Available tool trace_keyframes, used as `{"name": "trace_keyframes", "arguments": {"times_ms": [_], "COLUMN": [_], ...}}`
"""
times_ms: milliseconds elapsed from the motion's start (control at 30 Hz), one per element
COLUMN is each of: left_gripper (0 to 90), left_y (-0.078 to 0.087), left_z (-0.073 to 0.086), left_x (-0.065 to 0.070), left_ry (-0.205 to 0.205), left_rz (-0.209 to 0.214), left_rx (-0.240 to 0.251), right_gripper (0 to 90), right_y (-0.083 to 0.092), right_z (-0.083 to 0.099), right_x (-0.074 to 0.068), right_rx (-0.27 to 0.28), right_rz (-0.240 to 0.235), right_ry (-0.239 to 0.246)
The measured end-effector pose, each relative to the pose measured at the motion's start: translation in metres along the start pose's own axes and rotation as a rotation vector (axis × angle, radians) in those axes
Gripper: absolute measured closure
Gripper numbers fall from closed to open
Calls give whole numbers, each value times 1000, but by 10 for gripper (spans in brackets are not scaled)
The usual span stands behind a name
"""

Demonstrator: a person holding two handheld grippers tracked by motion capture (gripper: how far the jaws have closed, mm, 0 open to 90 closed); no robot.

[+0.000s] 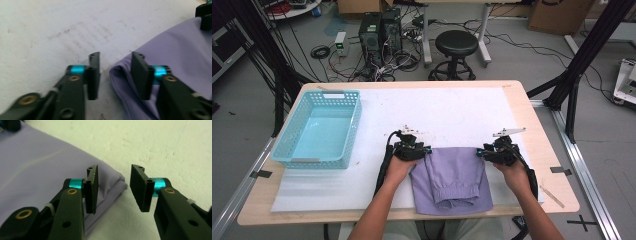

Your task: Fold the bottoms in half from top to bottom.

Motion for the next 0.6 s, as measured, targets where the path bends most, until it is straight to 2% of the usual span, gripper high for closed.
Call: {"name": "trace_keyframes", "arguments": {"times_ms": [33,100,200,233,267,333,367,433,467,500,533,567,600], "left_gripper": [766,820,833,812,747,622,575,560,556,559,565,592,722], "left_y": [0,2,8,10,13,16,16,15,12,10,8,8,8], "left_z": [0,2,5,6,7,9,9,9,9,10,9,8,8], "left_x": [0,1,0,-1,-3,-7,-8,-8,-5,-4,-1,1,2], "left_ry": [-3,-15,-6,-1,9,23,30,37,21,1,-18,-33,-54], "left_rz": [3,-1,-4,-11,-14,-4,11,51,71,73,62,50,55], "left_rx": [-2,2,11,15,18,28,35,52,45,24,3,3,-8], "right_gripper": [628,686,716,714,689,598,570,540,538,547,584,632,713], "right_y": [-3,-5,-3,-2,-1,4,6,6,4,0,-2,-5,-6], "right_z": [0,1,2,3,3,3,2,0,0,-1,-1,-1,-1], "right_x": [2,4,4,5,6,7,9,9,9,8,8,8,8], "right_rx": [-21,-36,-42,-47,-51,-20,4,19,2,-16,-29,-47,-49], "right_rz": [-5,-14,-15,-20,-30,-28,-45,-59,-62,-66,-67,-67,-60], "right_ry": [-6,2,-6,-16,-30,-35,-45,-43,-34,-22,-18,-11,-7]}}
Point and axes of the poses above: each handheld gripper's, and its own axes: y roughly backward along the jaws, z roughly out of its underside, x roughly to its right, the point moved 1 cm from there along -y, roughly forward along the jaws, and after that the axes turned 13 degrees about -z, right-handed, at the moved point
